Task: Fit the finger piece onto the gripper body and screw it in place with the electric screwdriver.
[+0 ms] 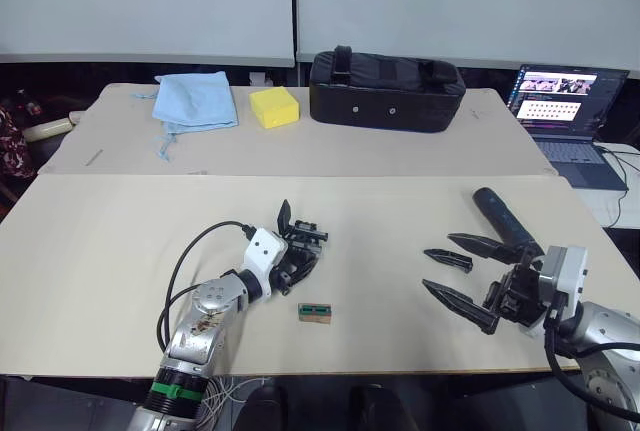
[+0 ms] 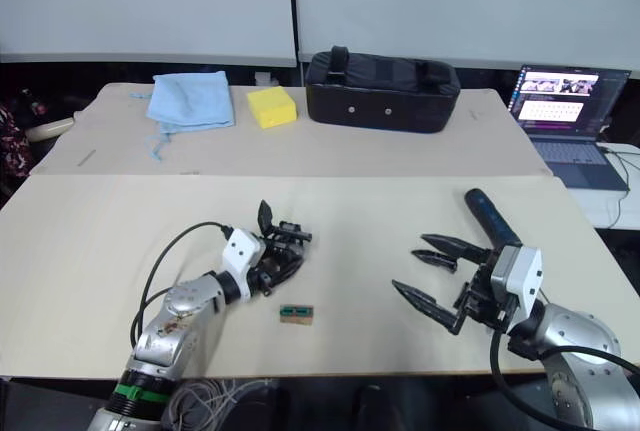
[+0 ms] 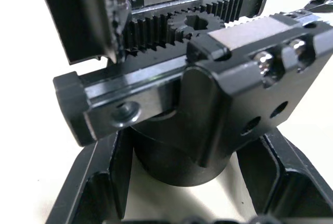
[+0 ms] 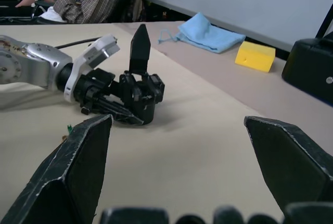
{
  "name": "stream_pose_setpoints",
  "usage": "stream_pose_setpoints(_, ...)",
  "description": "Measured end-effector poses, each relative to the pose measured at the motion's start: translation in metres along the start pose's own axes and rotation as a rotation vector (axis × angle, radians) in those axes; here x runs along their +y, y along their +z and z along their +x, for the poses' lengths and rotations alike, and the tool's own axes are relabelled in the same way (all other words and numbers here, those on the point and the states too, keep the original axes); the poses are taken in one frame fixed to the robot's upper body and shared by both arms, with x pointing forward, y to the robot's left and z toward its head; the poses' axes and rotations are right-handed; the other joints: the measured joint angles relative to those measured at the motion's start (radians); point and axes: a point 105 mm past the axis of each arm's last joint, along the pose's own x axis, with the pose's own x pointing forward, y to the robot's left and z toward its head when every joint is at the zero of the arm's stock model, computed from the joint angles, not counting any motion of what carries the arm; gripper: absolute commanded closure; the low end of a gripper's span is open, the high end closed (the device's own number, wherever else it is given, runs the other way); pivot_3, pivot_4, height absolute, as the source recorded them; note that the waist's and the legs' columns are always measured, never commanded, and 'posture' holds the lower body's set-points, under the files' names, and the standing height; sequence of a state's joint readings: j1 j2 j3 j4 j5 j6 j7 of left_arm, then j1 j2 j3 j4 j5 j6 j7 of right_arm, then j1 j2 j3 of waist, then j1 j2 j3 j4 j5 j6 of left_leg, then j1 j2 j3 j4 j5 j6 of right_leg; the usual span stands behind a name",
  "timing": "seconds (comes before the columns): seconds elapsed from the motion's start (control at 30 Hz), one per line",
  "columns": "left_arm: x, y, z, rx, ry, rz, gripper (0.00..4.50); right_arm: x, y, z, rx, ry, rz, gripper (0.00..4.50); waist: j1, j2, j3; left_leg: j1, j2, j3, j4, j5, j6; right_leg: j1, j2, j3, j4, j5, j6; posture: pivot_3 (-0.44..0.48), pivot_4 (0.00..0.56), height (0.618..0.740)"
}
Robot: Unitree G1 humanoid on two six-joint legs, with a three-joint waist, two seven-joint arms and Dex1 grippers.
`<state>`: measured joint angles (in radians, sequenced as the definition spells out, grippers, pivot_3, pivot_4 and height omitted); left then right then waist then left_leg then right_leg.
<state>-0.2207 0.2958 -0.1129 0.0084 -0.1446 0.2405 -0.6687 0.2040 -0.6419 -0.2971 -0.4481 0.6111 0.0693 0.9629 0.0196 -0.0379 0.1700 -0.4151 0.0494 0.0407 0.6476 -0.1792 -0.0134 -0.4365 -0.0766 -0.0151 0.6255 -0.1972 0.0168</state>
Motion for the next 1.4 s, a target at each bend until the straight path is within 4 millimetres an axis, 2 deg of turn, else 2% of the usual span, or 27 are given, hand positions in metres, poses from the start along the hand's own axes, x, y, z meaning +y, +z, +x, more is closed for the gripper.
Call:
stream_pose_setpoints(0.17,0.005,0.002,0.000,-0.014,-0.212,0.108,2.18,0.007,-0.003,-0.010,0.038,0.014,0.009,0.00,0.004,0.000,0.000,-0.001,0.000,0.000,0.000,0.000,0.000,-0.001,0.000,0.000,0.000,0.000,0.000,0.000,0.150,0.740)
stream_pose_setpoints(0.4,0.018,0.018,0.006,-0.010,-0.491,0.242,2.18,0.018,0.002,-0.017,0.042,0.030,0.022,0.00,0.005,0.000,0.000,-0.003,0.000,0.000,0.000,0.000,0.001,-0.001,0.000,0.000,-0.002,0.000,0.000,0.000,0.150,0.740)
stream_pose_setpoints(0.5,0.014,0.013,0.010,-0.002,-0.560,0.227,2.18,0.025,0.002,-0.018,0.053,0.038,0.039,0.00,0.004,0.000,0.000,-0.004,0.000,0.000,0.001,-0.001,0.001,-0.001,0.000,0.000,-0.002,0.000,0.001,0.000,0.150,0.740)
stream_pose_setpoints(0.6,0.001,0.003,0.013,0.008,-0.640,0.224,2.18,0.027,0.002,-0.019,0.063,0.036,0.047,0.00,0.002,0.000,0.000,-0.004,0.000,0.000,0.001,-0.001,0.001,-0.002,0.000,0.000,-0.002,0.001,0.001,0.000,0.150,0.740)
stream_pose_setpoints(0.93,0.000,0.001,0.017,0.002,-0.655,0.265,2.18,0.026,0.005,-0.020,0.084,0.037,0.059,0.00,0.004,0.000,0.000,-0.002,0.000,0.000,0.003,-0.001,0.001,0.001,0.000,0.000,-0.002,0.001,0.002,0.000,0.150,0.740)
stream_pose_setpoints(1.0,0.001,0.001,0.017,0.008,-0.650,0.250,1.17,0.025,0.006,-0.019,0.084,0.041,0.055,0.00,0.003,0.000,0.000,-0.001,0.000,0.000,0.003,-0.001,0.001,0.001,0.000,0.000,-0.002,0.001,0.002,0.000,0.150,0.740)
stream_pose_setpoints(1.03,0.002,0.001,0.017,0.010,-0.643,0.238,0.87,0.023,0.007,-0.018,0.083,0.045,0.050,0.00,0.002,0.000,0.000,-0.001,0.000,0.000,0.003,-0.001,0.001,0.001,0.000,0.000,-0.002,0.001,0.002,0.000,0.150,0.740)
stream_pose_setpoints(1.07,0.003,0.001,0.016,0.008,-0.638,0.231,0.31,0.023,0.008,-0.017,0.084,0.048,0.046,0.00,0.001,0.000,0.000,-0.001,0.000,0.000,0.003,-0.001,0.001,0.001,0.000,0.000,-0.001,0.001,0.002,0.000,0.150,0.740)
stream_pose_setpoints(1.1,0.004,0.001,0.016,0.007,-0.631,0.223,0.02,0.022,0.008,-0.016,0.084,0.049,0.046,0.00,0.000,0.000,0.000,-0.001,0.000,0.000,0.003,-0.001,0.001,0.001,0.000,0.000,-0.001,0.001,0.002,0.000,0.150,0.740)
stream_pose_setpoints(1.3,0.010,-0.001,0.004,-0.005,-0.579,0.194,0.02,0.019,0.011,-0.013,0.071,0.054,0.042,0.00,-0.014,0.000,0.000,0.000,0.001,0.000,0.002,-0.001,0.002,0.001,0.001,0.001,-0.001,0.001,0.001,0.000,0.150,0.740)
stream_pose_setpoints(1.4,0.017,-0.006,-0.016,-0.011,-0.520,0.167,0.02,0.017,0.012,-0.009,0.059,0.059,0.041,0.00,-0.021,0.001,0.000,0.001,0.001,0.000,0.001,-0.001,0.002,0.001,0.001,0.001,-0.001,0.000,0.001,0.000,0.150,0.740)
